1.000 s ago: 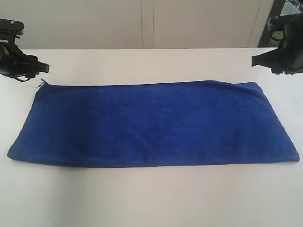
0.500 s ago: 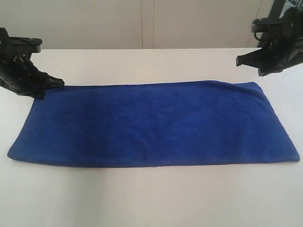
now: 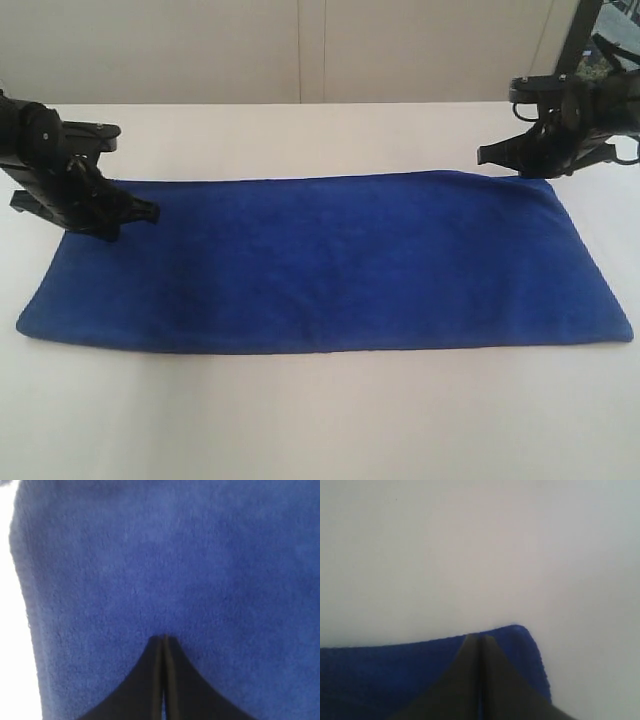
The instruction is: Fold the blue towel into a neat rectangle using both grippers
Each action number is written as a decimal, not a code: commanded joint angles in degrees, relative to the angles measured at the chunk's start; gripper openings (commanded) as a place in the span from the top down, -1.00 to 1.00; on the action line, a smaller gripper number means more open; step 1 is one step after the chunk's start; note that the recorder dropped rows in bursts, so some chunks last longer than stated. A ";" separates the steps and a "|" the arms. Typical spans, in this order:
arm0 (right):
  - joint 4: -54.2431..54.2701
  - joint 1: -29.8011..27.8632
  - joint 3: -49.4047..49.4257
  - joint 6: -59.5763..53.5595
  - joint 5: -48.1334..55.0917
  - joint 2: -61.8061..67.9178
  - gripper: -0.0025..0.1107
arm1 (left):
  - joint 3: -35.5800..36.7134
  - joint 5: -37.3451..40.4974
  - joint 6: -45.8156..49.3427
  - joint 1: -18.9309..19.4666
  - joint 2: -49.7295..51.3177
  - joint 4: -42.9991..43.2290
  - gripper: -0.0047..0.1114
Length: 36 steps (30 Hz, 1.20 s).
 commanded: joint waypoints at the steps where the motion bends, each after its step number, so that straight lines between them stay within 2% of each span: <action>1: -0.10 -1.27 -0.36 0.39 -1.94 0.83 0.96 | 0.23 1.19 0.24 -0.09 1.27 -0.35 0.92; 15: -1.38 -3.94 -1.06 0.39 -1.66 2.64 0.96 | 0.23 2.29 0.24 -0.09 1.30 -0.33 0.92; 23: -1.38 -3.94 -2.15 0.67 1.47 -3.99 0.96 | 0.13 2.38 0.24 -0.09 -0.98 -0.33 0.92; 30: -1.16 -3.84 -2.15 0.29 12.37 -13.13 0.96 | 0.13 3.95 0.24 -0.09 -6.76 -0.33 0.92; 36: 0.15 -3.84 -1.70 -1.65 27.17 -18.31 0.96 | 0.13 14.78 0.59 -0.09 -13.27 -0.33 0.92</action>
